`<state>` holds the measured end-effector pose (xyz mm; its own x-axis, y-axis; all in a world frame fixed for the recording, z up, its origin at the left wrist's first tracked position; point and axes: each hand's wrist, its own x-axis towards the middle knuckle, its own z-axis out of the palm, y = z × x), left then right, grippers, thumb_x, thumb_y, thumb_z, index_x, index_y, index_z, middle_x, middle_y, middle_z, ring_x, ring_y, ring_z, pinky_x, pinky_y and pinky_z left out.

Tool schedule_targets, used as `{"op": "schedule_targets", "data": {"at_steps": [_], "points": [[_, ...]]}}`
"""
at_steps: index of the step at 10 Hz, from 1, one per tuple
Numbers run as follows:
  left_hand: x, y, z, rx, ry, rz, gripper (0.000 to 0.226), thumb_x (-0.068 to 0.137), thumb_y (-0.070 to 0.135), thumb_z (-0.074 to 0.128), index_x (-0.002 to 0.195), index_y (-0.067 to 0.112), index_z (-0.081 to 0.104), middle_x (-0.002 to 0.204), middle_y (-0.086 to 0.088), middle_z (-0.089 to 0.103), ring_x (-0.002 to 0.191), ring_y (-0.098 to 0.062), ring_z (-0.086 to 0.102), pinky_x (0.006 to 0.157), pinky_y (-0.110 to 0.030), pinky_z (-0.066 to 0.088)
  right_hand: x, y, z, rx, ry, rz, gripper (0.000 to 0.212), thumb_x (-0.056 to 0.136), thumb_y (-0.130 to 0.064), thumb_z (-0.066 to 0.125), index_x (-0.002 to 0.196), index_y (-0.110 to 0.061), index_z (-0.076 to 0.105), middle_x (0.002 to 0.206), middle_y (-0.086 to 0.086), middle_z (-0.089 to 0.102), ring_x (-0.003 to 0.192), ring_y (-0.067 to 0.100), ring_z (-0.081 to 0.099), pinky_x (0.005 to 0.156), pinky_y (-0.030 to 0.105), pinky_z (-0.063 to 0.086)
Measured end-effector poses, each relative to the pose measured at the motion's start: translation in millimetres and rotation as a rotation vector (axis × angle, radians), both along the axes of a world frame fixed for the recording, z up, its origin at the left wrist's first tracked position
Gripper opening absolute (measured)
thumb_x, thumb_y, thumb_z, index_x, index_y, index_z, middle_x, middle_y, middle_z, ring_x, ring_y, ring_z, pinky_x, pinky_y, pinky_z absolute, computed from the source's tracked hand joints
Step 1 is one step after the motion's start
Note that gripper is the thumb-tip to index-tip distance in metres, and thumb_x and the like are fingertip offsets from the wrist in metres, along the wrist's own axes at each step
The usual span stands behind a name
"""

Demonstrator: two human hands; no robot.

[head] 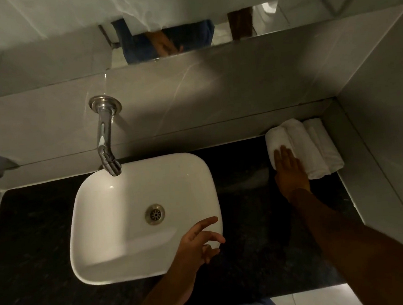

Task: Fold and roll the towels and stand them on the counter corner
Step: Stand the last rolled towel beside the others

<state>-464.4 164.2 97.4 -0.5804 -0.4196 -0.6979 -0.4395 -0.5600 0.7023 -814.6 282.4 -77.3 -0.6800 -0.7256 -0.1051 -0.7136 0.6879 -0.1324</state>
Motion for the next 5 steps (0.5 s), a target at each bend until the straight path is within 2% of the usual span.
{"op": "schedule_targets", "data": {"at_steps": [1, 2, 3, 4, 5], "points": [[3.9, 2.1, 2.4, -0.007, -0.007, -0.007, 0.035, 0.101, 0.006, 0.053, 0.128, 0.023, 0.066, 0.092, -0.011, 0.077, 0.047, -0.013, 0.047, 0.079, -0.031, 0.054, -12.2, -1.1, 7.1, -0.024, -0.007, 0.025, 0.079, 0.087, -0.011, 0.07, 0.152, 0.0, 0.026, 0.16, 0.023, 0.022, 0.147, 0.041, 0.026, 0.115, 0.058, 0.029], [14.5, 7.9, 12.1, -0.097, -0.01, -0.028, 0.034, 0.102, 0.009, 0.05, 0.125, 0.028, 0.066, 0.091, -0.009, 0.078, 0.048, -0.012, 0.047, 0.078, -0.026, 0.057, -8.4, 1.7, 3.4, 0.025, 0.003, 0.01, 0.08, 0.092, -0.019, 0.065, 0.156, -0.005, 0.018, 0.164, 0.018, 0.013, 0.151, 0.036, 0.016, 0.118, 0.058, 0.022], [27.5, 9.2, 16.1, -0.303, -0.026, -0.095, 0.034, 0.103, 0.008, 0.049, 0.124, 0.03, 0.065, 0.09, -0.005, 0.078, 0.055, -0.02, 0.051, 0.075, -0.033, 0.059, 17.3, 6.7, 11.3, 0.07, 0.022, -0.024, 0.083, 0.097, -0.039, 0.052, 0.158, -0.013, 0.003, 0.166, 0.014, 0.002, 0.153, 0.03, 0.004, 0.121, 0.053, 0.01], [41.1, 3.3, 9.1, -0.699, -0.025, -0.212, 0.042, 0.099, 0.005, 0.053, 0.122, 0.039, 0.063, 0.092, 0.01, 0.074, 0.068, -0.016, 0.064, 0.065, -0.039, 0.058, 55.0, 12.4, 31.2, -0.029, 0.032, -0.094, 0.081, 0.097, -0.043, 0.05, 0.158, -0.014, 0.007, 0.165, 0.015, 0.009, 0.151, 0.031, 0.014, 0.121, 0.053, 0.012], [44.1, -17.8, 15.0, -1.185, -0.059, -0.231, 0.044, 0.093, 0.014, 0.061, 0.129, 0.038, 0.06, 0.122, 0.018, 0.068, 0.112, -0.003, 0.061, 0.098, -0.024, 0.05, 100.9, -7.0, 59.4, -0.166, 0.041, -0.139, 0.076, 0.097, -0.044, 0.043, 0.158, -0.016, 0.008, 0.165, 0.011, 0.009, 0.151, 0.028, 0.016, 0.122, 0.053, 0.017]]}}
